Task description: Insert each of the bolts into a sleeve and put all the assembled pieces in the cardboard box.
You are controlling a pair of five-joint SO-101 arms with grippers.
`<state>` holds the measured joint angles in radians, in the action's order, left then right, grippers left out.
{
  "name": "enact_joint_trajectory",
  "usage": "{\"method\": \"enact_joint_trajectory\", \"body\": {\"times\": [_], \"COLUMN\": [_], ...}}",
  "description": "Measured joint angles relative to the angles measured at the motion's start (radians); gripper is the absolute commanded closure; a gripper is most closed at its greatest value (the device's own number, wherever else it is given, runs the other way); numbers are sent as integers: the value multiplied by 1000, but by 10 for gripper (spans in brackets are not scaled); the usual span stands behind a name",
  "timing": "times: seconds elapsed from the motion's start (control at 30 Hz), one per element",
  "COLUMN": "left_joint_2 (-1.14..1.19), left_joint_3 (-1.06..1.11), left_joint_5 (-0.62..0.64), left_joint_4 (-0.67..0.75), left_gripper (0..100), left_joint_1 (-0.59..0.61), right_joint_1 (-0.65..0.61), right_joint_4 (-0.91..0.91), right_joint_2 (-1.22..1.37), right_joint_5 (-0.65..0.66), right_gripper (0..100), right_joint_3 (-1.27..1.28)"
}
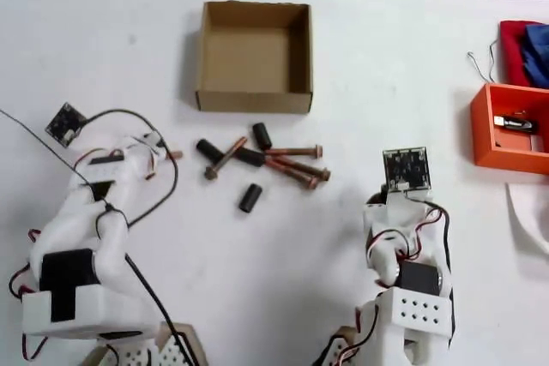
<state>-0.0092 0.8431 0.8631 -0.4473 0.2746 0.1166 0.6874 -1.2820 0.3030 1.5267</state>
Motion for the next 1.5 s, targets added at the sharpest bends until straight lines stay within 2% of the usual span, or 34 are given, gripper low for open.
{"method": "enact_joint_trajectory", "body": {"times": [0.17,0.33,0.5,0.6,0.73,0.83,0.97,1.07,1.23,1.43,1.5], "left_joint_2": [6,11,11,11,11,11,11,11,-35,-293,-391], "left_joint_3": [-6,-8,-15,-15,-15,-14,-15,-15,-20,-18,-18], "left_joint_5": [0,3,26,46,46,44,23,-28,-196,-368,-463], "left_joint_4": [-2,-2,-2,-2,-2,-2,-2,-2,-48,-305,-396], "left_gripper": [766,987,849,807,854,969,980,976,976,972,972], "left_joint_1": [0,0,-3,2,2,2,-2,-3,-6,-52,-57], "right_joint_1": [0,0,0,0,0,0,0,0,0,0,0], "right_joint_4": [0,0,0,0,0,0,0,0,0,0,0], "right_joint_2": [0,0,0,0,0,0,0,0,0,0,0], "right_joint_5": [0,0,0,0,0,0,0,0,0,0,0], "right_gripper": [975,975,975,975,975,975,975,975,975,975,975], "right_joint_3": [0,0,0,0,0,0,0,0,0,0,0]}}
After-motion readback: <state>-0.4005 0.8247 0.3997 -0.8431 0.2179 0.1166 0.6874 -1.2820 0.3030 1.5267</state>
